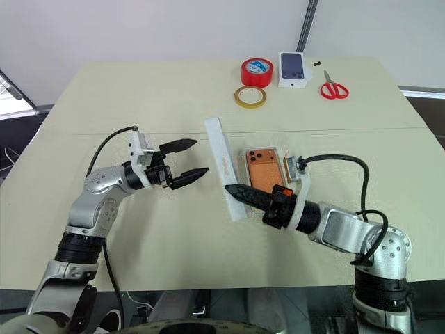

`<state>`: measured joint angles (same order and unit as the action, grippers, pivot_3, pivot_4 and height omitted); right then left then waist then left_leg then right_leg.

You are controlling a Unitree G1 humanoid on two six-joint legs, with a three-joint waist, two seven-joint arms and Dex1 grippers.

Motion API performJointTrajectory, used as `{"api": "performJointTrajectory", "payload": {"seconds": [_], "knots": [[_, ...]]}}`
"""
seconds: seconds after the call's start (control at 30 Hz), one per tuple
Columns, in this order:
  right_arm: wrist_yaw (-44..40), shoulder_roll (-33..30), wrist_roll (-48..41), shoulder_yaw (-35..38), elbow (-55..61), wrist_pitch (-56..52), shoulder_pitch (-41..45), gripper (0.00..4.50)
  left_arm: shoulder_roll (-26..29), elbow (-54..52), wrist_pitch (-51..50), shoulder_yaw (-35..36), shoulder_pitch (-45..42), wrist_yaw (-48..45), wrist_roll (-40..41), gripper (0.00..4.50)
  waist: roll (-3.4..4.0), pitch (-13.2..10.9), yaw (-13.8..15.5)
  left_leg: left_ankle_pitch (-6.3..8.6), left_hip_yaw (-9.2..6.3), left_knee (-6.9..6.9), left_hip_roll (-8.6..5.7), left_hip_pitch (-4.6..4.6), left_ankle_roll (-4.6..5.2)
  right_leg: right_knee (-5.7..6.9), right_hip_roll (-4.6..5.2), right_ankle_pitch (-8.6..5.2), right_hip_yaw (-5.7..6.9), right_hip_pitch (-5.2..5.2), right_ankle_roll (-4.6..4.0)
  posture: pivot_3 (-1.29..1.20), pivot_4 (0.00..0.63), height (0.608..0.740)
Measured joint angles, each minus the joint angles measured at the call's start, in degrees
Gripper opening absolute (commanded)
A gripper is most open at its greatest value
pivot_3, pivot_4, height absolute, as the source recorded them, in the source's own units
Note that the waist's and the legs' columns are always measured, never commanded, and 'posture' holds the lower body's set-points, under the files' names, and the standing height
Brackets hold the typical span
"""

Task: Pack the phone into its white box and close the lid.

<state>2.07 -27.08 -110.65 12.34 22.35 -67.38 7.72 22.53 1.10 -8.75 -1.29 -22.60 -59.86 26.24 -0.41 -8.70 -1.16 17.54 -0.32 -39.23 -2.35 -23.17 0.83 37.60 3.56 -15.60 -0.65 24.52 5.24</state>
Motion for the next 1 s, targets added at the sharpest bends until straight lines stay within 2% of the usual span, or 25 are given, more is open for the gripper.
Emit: {"api": "performJointTrajectory", "payload": {"seconds": [0.03, 0.13, 0.27, 0.3, 0.53, 0.67, 0.77, 0.9, 1.0], "knots": [[0.34, -0.90, -0.16, -1.67, -0.05, 1.26, -0.35, 0.00, 0.02, -0.42, -0.61, 0.00, 0.39, -0.22, 0.53, 3.69, 0.00, 0.00, 0.08, 0.00, 0.00, 0.00, 0.01, 0.00, 0.00, -0.01, -0.01, 0.00, 0.00, 0.00, 0.00, 0.00, 0.150, 0.740], [2.56, -2.90, -0.49, -4.91, -1.81, 3.64, -0.19, 0.00, 0.07, -1.60, -0.97, -0.17, 1.99, -0.39, 0.58, 2.34, 0.00, 0.00, 0.19, 0.00, 0.00, 0.00, 0.02, 0.00, 0.00, -0.06, -0.01, 0.00, 0.00, -0.02, 0.00, 0.00, 0.150, 0.740], [4.94, -2.90, -0.49, -6.42, -6.41, 6.50, 1.32, 0.00, -0.57, -2.32, -0.71, -1.59, 4.25, -0.32, -0.16, 0.27, 0.00, 0.00, 0.43, 0.00, 0.00, 0.00, 0.03, -0.01, 0.00, -0.11, -0.01, 0.00, 0.00, -0.03, 0.00, 0.00, 0.150, 0.740], [5.47, -2.63, -0.50, -6.49, -7.36, 6.95, 2.07, 0.00, -1.19, -2.29, -0.31, -2.64, 4.52, -0.05, -1.09, 0.08, 0.00, 0.00, 0.48, 0.01, 0.00, 0.00, 0.03, -0.02, 0.01, -0.13, -0.01, 0.00, 0.00, -0.03, 0.00, 0.00, 0.150, 0.740], [7.59, -2.93, -1.25, -6.41, -13.11, 8.77, 5.05, 0.00, -6.83, 3.94, 4.74, -7.30, 3.50, 2.66, -6.72, 0.08, -0.02, 0.01, 0.56, 0.03, 0.00, 0.00, 0.04, -0.03, 0.05, -0.21, 0.00, 0.00, 0.00, -0.07, 0.00, 0.00, 0.150, 0.740], [7.64, -5.13, -1.34, -6.49, -13.25, 8.85, 5.79, 0.00, -10.17, 8.12, 5.87, -8.85, 0.78, 3.28, -8.07, 0.08, -0.03, 0.02, 0.60, 0.04, 0.00, -0.01, 0.04, -0.05, 0.07, -0.23, 0.00, 0.00, 0.01, -0.08, 0.00, 0.00, 0.150, 0.740], [7.24, -5.46, -0.34, -6.38, -13.24, 9.72, 5.51, 0.93, -11.72, 10.70, 6.89, -9.19, -0.58, 3.60, -8.78, 0.00, -0.03, 0.03, 0.58, 0.04, 0.00, -0.01, 0.04, -0.05, 0.07, -0.23, -0.01, 0.00, 0.01, -0.08, 0.00, 0.00, 0.150, 0.740], [6.15, -7.01, 1.45, -4.73, -13.47, 10.72, 3.99, 2.82, -14.78, 16.12, 8.67, -10.45, -2.39, 3.60, -10.16, 0.00, -0.04, 0.03, 0.73, 0.03, 0.00, -0.02, 0.04, -0.09, 0.08, -0.24, -0.01, 0.00, 0.01, -0.08, 0.01, 0.00, 0.150, 0.740], [1.68, -12.32, 4.84, -0.10, -13.60, 10.71, 2.03, 2.82, -17.87, 20.55, 10.54, -11.07, -4.92, 3.83, -11.12, 0.00, -0.04, 0.02, 1.56, 0.06, 0.04, -0.06, 0.02, -0.14, 0.18, -0.34, -0.01, 0.01, 0.02, -0.08, 0.01, 0.00, 0.150, 0.740]]}}
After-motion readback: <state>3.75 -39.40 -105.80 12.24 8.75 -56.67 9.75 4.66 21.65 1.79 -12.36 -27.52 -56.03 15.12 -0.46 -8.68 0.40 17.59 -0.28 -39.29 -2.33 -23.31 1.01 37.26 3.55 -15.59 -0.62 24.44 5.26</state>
